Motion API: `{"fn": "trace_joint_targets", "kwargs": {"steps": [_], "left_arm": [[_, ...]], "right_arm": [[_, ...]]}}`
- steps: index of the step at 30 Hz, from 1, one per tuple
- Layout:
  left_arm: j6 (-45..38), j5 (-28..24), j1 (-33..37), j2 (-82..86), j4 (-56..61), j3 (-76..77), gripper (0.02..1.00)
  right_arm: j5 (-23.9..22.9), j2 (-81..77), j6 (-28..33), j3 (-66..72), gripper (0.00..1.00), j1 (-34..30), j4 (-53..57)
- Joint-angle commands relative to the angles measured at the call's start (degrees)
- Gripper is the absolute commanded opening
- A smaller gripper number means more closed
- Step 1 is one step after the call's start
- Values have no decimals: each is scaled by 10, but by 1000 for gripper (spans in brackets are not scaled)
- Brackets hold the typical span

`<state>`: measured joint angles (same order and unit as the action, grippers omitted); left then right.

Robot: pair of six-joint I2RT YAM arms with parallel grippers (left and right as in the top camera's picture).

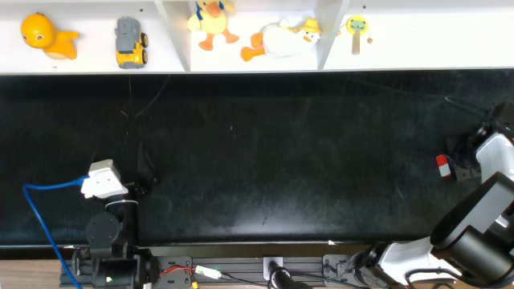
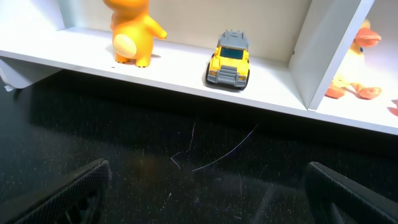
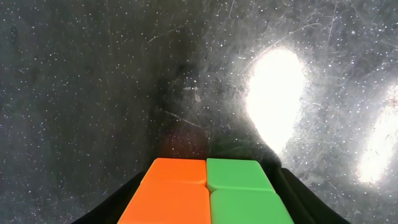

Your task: Store Toys

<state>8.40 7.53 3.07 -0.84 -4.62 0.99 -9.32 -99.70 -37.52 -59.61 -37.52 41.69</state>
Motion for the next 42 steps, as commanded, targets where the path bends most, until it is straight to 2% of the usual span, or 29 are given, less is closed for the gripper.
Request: {"fn": "trace_joint_targets", "kwargs": {"steps": [1, 11, 14, 19, 22, 24, 28, 31, 34, 42], "left_arm": [[-11, -6, -2, 7, 3, -5, 996], [-11, -6, -2, 7, 3, -5, 998], [-11, -6, -2, 7, 3, -5, 998], [-11, -6, -2, 7, 3, -5, 998], [-11, -6, -2, 7, 3, -5, 998], [-11, -6, -2, 7, 3, -5, 998], [-11, -6, -2, 7, 3, -5, 998], [-11, -6, -2, 7, 3, -5, 998], [-11, -6, -2, 7, 3, -5, 998], [-11, -6, -2, 7, 3, -5, 998]], "right_arm": [[23, -9, 1, 14, 487, -3, 0], [34, -4, 42, -33, 356, -3, 39], [34, 4, 61, -65, 288, -3, 63], [34, 40, 113, -124, 244, -1, 97], [42, 72, 181, -148, 209, 10, 95], [63, 93, 242, -154, 150, 22, 83], [169, 122, 410, -155, 75, 54, 59], [176, 127, 467, -155, 47, 80, 50], [172, 127, 485, -155, 45, 94, 25], [179, 127, 482, -154, 45, 96, -54]]}}
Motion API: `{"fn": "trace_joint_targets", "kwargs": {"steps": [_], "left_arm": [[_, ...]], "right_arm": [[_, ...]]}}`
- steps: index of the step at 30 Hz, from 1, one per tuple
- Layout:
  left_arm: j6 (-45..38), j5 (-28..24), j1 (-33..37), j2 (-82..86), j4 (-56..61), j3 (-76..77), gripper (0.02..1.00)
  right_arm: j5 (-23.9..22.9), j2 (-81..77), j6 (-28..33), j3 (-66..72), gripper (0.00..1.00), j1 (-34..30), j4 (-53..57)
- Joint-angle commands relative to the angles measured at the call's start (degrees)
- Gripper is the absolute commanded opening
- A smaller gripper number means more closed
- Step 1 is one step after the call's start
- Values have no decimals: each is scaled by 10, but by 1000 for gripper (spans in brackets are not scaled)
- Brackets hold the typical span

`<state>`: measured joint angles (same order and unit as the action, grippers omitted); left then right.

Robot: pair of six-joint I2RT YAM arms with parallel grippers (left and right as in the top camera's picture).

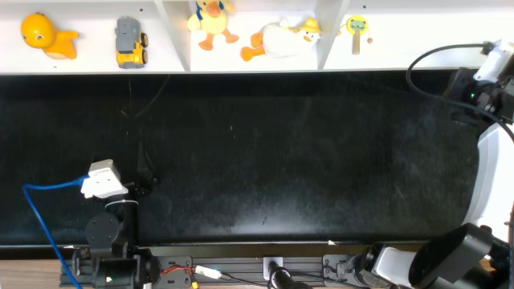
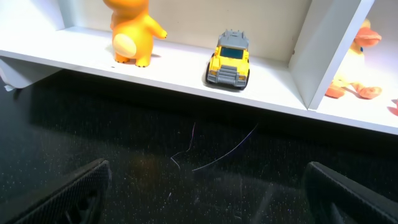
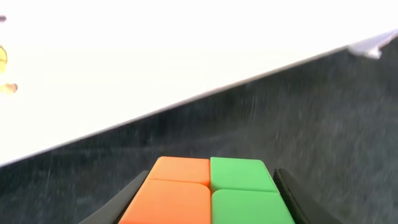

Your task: Store Toys

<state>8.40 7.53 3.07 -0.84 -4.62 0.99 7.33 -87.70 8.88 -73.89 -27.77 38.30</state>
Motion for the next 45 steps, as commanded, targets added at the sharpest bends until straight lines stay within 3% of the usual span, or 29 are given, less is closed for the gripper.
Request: {"fn": "trace_joint_targets", "kwargs": {"steps": [1, 15, 18, 24, 38, 45], "left_arm": [[-11, -6, -2, 7, 3, -5, 998], [-11, -6, -2, 7, 3, -5, 998], [-11, -6, -2, 7, 3, -5, 998], [-11, -6, -2, 7, 3, -5, 998], [-11, -6, -2, 7, 3, -5, 998], [-11, -6, -2, 7, 3, -5, 998]], "right_arm": [[17, 7, 19, -12, 45, -1, -25], [41, 6, 8, -11, 47, 45, -56], [75, 6, 13, 6, 49, 44, -90], [142, 6, 20, 101, 47, 45, -261], [137, -6, 55, 264, 49, 25, -595], [139, -75, 55, 281, 47, 21, -723]]}}
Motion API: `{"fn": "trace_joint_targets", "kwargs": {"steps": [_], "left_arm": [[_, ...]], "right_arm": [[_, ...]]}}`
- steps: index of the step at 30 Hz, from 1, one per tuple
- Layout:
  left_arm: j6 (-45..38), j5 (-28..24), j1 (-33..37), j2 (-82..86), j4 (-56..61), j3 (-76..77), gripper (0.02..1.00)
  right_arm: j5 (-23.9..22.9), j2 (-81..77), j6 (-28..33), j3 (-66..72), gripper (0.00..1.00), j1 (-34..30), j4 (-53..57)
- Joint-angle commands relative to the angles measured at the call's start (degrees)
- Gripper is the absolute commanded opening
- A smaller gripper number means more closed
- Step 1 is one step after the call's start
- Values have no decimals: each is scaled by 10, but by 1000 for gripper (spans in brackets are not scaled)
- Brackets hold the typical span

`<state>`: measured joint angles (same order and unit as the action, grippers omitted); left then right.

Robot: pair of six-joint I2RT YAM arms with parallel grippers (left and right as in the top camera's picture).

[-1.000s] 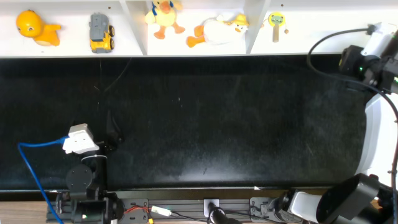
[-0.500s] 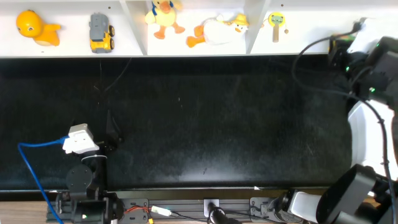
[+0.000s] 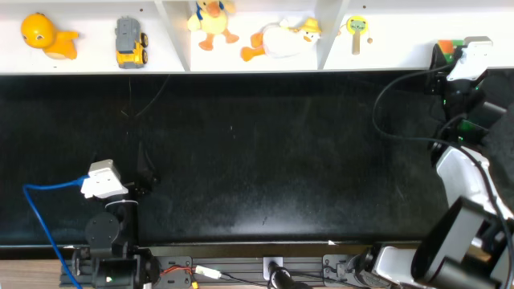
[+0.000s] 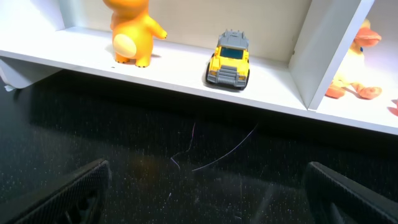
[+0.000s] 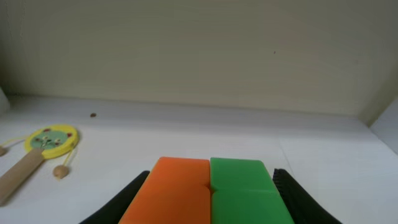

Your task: Store Toys

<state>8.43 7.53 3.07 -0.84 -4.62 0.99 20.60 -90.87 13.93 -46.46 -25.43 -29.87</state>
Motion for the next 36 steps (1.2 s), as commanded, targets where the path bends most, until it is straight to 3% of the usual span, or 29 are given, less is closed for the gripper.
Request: {"fn": "trace_joint_targets", "kwargs": {"steps": [1, 14, 26, 36], "left_arm": [[-11, -6, -2, 7, 3, -5, 998], [-11, -6, -2, 7, 3, -5, 998], [-11, -6, -2, 7, 3, -5, 998], [-11, -6, -2, 7, 3, -5, 998]], "right_arm": [[6, -55, 4, 6, 47, -2, -58], [10, -211, -64, -9, 47, 7, -305], [10, -276, -88, -117, 47, 33, -269], [10, -282, -94, -129, 47, 37, -239]]}}
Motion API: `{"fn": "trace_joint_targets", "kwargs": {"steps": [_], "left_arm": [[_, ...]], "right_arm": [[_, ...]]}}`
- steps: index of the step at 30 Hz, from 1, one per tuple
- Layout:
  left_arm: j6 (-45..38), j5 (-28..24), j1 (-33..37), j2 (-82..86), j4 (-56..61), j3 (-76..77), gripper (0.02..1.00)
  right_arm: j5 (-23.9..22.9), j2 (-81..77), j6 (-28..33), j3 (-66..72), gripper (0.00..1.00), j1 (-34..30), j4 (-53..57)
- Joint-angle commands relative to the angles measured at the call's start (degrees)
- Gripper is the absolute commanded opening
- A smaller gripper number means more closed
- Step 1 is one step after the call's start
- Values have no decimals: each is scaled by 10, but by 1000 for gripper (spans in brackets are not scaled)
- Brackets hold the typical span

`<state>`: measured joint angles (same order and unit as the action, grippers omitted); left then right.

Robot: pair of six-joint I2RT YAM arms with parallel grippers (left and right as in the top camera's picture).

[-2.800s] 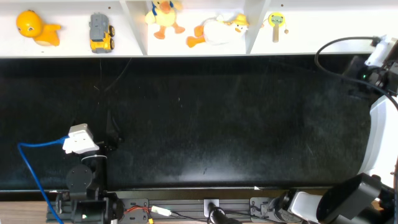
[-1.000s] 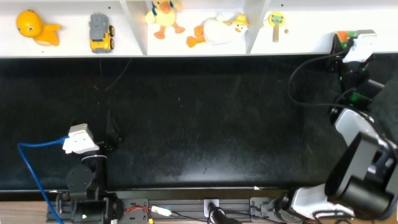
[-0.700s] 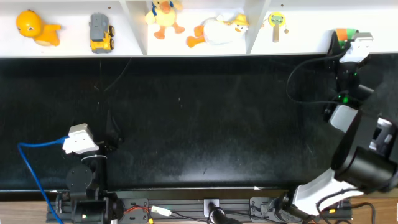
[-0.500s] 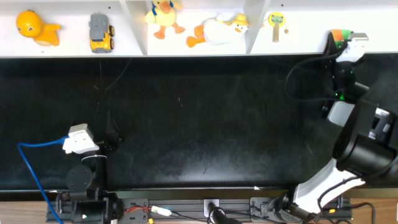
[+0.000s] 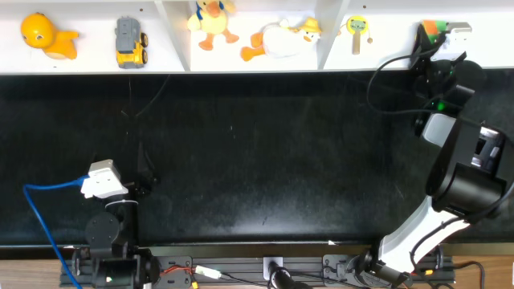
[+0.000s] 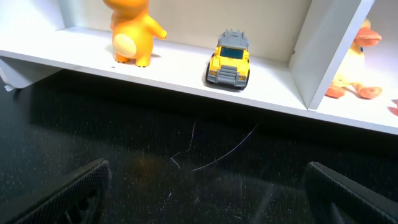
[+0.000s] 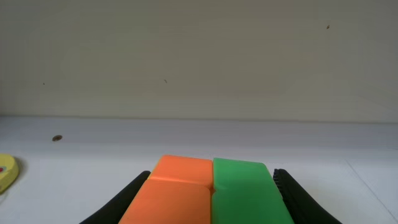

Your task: Store Toys

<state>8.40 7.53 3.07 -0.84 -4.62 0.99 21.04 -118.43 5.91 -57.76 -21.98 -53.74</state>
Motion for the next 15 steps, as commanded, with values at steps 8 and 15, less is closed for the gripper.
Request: {"fn": "trace_joint_targets", "kwargs": {"steps": [8, 15], "left_arm": [[-11, -6, -2, 7, 3, -5, 998], [-11, -6, -2, 7, 3, -5, 998]], "right_arm": [[5, -6, -41, -15, 538, 2, -1], [6, -2, -48, -15, 998, 2, 0]]}}
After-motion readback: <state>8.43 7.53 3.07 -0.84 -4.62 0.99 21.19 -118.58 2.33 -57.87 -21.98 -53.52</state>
